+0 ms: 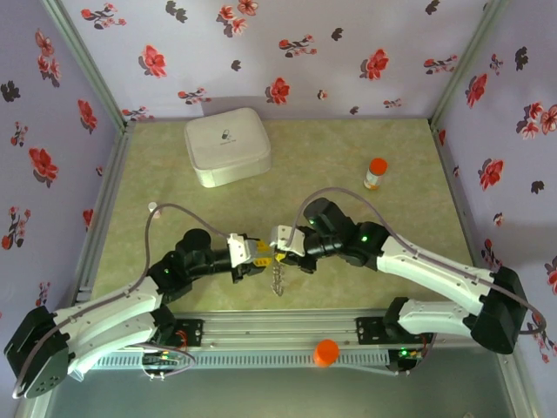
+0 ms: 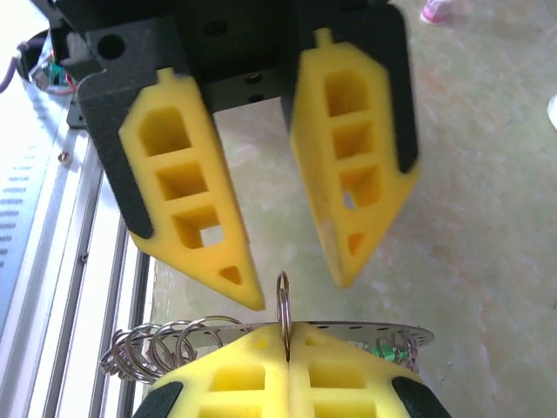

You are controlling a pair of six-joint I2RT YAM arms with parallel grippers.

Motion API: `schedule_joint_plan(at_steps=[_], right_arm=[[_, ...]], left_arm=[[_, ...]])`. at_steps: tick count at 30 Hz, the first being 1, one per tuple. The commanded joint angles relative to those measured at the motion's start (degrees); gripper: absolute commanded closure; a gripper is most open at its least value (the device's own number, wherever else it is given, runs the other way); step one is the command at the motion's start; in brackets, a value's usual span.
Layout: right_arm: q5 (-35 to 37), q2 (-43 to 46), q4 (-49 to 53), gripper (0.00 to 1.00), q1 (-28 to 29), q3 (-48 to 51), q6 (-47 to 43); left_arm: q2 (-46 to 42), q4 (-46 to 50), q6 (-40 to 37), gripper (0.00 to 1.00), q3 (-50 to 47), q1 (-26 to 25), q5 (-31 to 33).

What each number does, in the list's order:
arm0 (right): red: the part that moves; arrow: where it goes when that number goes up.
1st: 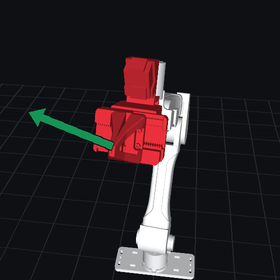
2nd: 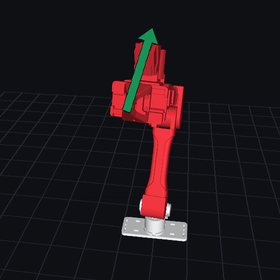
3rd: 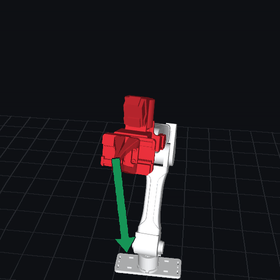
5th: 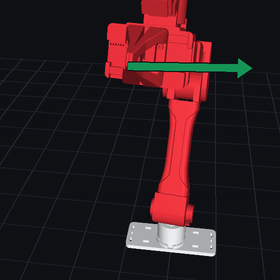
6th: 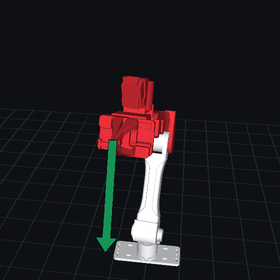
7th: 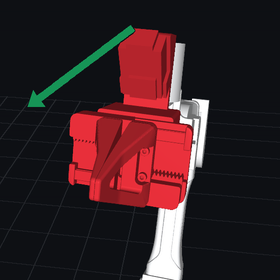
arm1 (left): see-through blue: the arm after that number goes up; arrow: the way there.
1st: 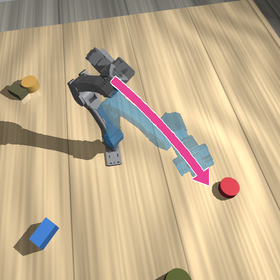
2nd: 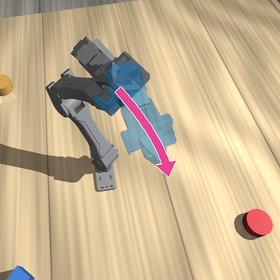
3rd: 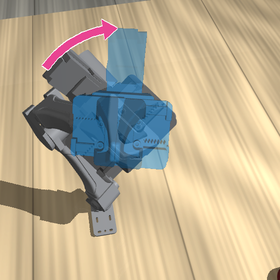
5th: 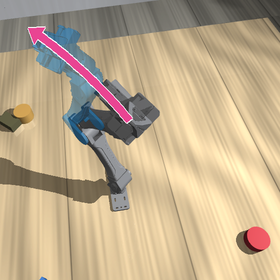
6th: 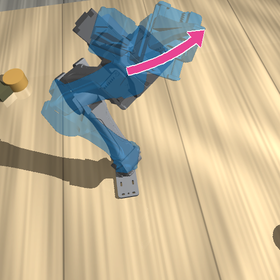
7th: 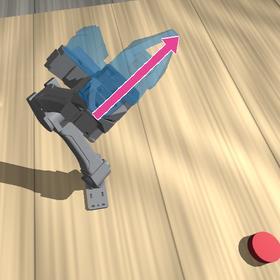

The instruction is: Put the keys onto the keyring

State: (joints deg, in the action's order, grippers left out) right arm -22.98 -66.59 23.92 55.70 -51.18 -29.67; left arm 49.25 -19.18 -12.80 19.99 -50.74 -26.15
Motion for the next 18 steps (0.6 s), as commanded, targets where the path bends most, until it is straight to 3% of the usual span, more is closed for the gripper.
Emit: schedule_joint_plan(at_steps=[1,9,12,15,18], right_arm=[[3.09,-1.5,3.58,1.0,1.42,-3.13,-2.85],[2.7,-3.17,3.63,1.0,2.66,-4.98,-2.88],[2.18,-2.52,2.87,1.0,2.6,-4.54,-1.71],[1.01,-0.88,0.25,0.85,1.82,-2.89,0.17],[-2.32,2.18,-5.57,0.79,-1.15,0.87,4.06]], left_arm=[[1.44,2.8,-2.68,0.72,2.55,-0.09,-1.69],[3.11,4.97,-4.73,0.99,4.09,-0.15,-2.59],[2.38,4.34,-5.2,1.0,3.75,-0.15,-2.51],[1.44,1.74,-4.72,1.0,2.61,-0.15,-1.24],[0.21,-4.05,-2.98,1.0,0.13,-0.15,0.51]])
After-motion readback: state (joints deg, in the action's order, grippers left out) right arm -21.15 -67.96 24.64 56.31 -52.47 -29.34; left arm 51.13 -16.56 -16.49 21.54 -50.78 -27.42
